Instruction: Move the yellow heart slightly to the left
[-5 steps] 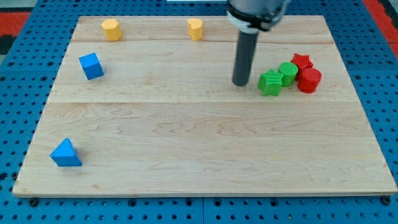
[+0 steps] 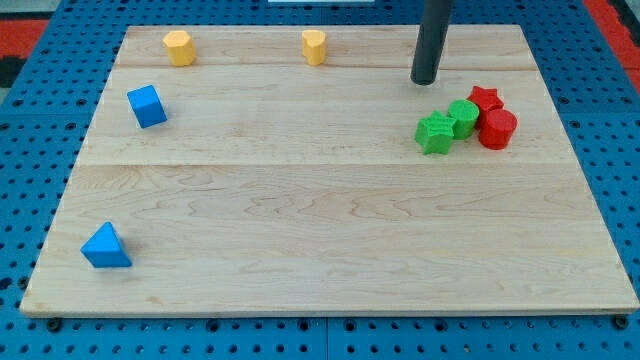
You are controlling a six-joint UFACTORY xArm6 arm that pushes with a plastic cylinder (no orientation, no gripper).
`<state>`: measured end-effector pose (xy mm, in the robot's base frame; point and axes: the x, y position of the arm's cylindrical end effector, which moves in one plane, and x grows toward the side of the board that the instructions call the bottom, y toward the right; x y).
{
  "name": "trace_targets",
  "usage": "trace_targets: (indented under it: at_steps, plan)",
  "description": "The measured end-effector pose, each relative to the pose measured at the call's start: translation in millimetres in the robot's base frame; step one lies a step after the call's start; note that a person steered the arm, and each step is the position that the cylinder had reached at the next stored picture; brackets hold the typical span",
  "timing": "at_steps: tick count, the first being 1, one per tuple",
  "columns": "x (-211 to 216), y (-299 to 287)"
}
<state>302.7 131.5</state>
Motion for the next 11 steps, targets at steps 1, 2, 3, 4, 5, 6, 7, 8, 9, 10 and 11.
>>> trace_targets:
  at_steps: [1, 2, 3, 4, 5, 6, 7, 8, 9, 10, 11]
  plan:
    - [-1, 0]
    - [-13, -2]
    - [-24, -14]
    - [-26, -15]
    - [-26, -14]
    - [-37, -39]
    - [-31, -63]
    - [-58, -41]
    - [-68, -102]
    - [-77, -150]
    - [-97, -148]
